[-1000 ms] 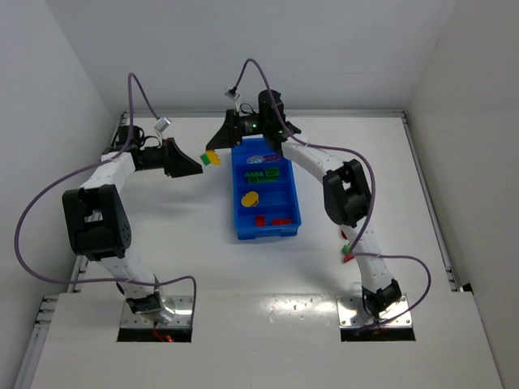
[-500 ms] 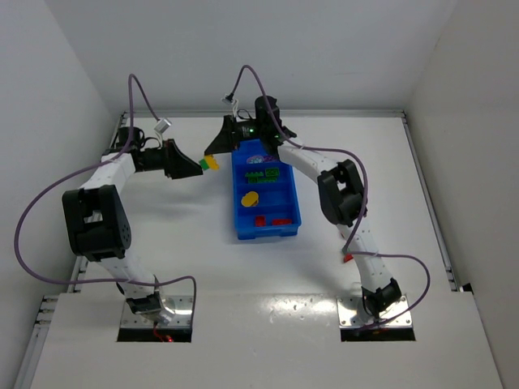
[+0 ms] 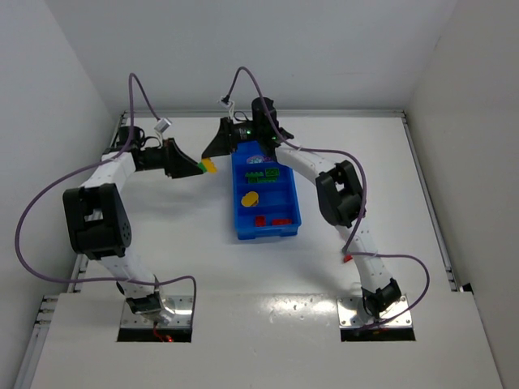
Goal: Sort the legos into containers by color
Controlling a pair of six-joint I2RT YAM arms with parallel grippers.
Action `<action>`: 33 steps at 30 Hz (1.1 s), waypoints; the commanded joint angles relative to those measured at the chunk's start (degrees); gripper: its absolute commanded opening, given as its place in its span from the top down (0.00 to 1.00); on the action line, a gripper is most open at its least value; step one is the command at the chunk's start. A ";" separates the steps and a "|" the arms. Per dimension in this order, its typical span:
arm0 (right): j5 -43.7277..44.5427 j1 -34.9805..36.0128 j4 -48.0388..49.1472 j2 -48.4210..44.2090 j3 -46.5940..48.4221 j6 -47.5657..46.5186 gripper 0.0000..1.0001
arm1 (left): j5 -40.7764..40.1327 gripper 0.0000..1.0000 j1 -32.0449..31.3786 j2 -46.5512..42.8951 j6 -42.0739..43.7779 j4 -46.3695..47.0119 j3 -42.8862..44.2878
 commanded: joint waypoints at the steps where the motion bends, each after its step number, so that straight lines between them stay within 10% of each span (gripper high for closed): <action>1: -1.32 0.36 3.84 -1.64 0.63 0.29 0.96 | 3.55 0.35 -0.42 1.43 3.25 1.32 2.37; 12: -1.32 0.89 3.84 -1.64 1.25 0.29 0.96 | 2.94 0.68 -0.42 1.44 2.63 0.79 2.89; 27: -1.32 -3.07 -0.64 -3.92 -0.42 -4.28 0.96 | 0.56 0.77 3.62 -2.34 10.54 -7.29 -1.85; 31: -1.32 -4.20 -0.64 -3.92 -0.42 -4.80 0.96 | -2.16 0.77 4.24 -1.65 25.94 -19.48 1.29; 33: -0.79 -4.21 -1.17 -4.45 -0.42 -4.80 0.96 | -4.69 0.78 4.24 2.21 41.31 -39.73 4.81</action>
